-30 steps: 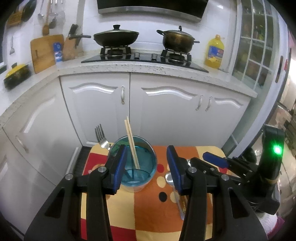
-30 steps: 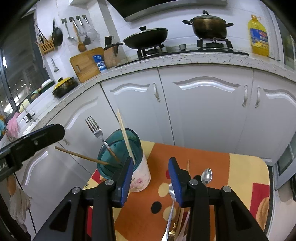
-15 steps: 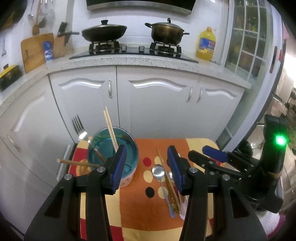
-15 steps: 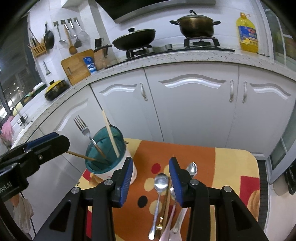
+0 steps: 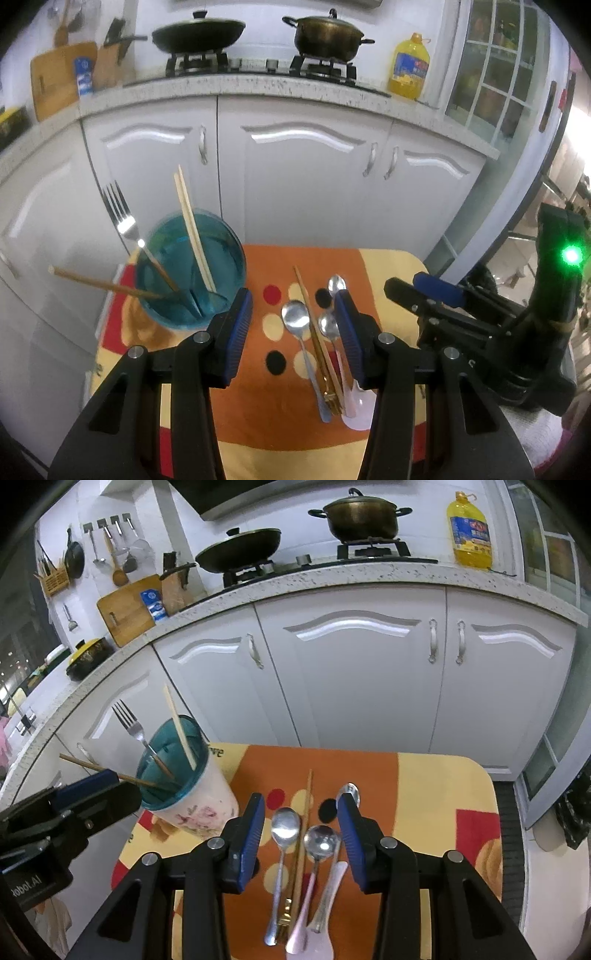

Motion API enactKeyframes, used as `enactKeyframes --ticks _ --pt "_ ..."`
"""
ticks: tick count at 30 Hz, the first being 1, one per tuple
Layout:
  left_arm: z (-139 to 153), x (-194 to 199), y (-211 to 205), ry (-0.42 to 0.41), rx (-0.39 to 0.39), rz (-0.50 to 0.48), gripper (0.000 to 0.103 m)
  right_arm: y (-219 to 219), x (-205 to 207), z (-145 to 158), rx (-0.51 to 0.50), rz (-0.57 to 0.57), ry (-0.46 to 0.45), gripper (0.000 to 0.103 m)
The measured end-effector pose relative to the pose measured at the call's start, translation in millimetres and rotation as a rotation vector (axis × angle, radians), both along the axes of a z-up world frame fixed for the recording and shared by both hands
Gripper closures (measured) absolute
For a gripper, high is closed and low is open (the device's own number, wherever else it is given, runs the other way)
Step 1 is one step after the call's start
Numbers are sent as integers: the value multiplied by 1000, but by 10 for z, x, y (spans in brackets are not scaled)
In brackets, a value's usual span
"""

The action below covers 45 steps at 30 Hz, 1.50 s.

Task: Organize utensils
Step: 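Move both open tools back down to the utensil pile, then close the left tool on a metal spoon while the right tool grasps another spoon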

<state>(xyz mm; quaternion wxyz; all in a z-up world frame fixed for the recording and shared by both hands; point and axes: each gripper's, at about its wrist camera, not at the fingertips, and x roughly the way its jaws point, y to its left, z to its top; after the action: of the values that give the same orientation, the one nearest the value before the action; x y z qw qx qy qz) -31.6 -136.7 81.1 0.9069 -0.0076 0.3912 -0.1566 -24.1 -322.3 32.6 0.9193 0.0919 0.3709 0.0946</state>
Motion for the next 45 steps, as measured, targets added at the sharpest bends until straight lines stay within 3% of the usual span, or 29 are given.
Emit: enactKeyframes --ticks 16,24,34,45 --pt "-496 55 -50 130 -53 -11 56 -180 67 -329 1 -31 83 63" --pt "-740 89 31 199 -82 -4 47 -252 72 -480 0 -36 118 63" --pt "-1112 105 35 281 -72 -15 47 -345 133 -895 80 5 205 63" --pt "-1369 303 -38 299 -97 50 47 -331 327 -1136 97 36 242 67"
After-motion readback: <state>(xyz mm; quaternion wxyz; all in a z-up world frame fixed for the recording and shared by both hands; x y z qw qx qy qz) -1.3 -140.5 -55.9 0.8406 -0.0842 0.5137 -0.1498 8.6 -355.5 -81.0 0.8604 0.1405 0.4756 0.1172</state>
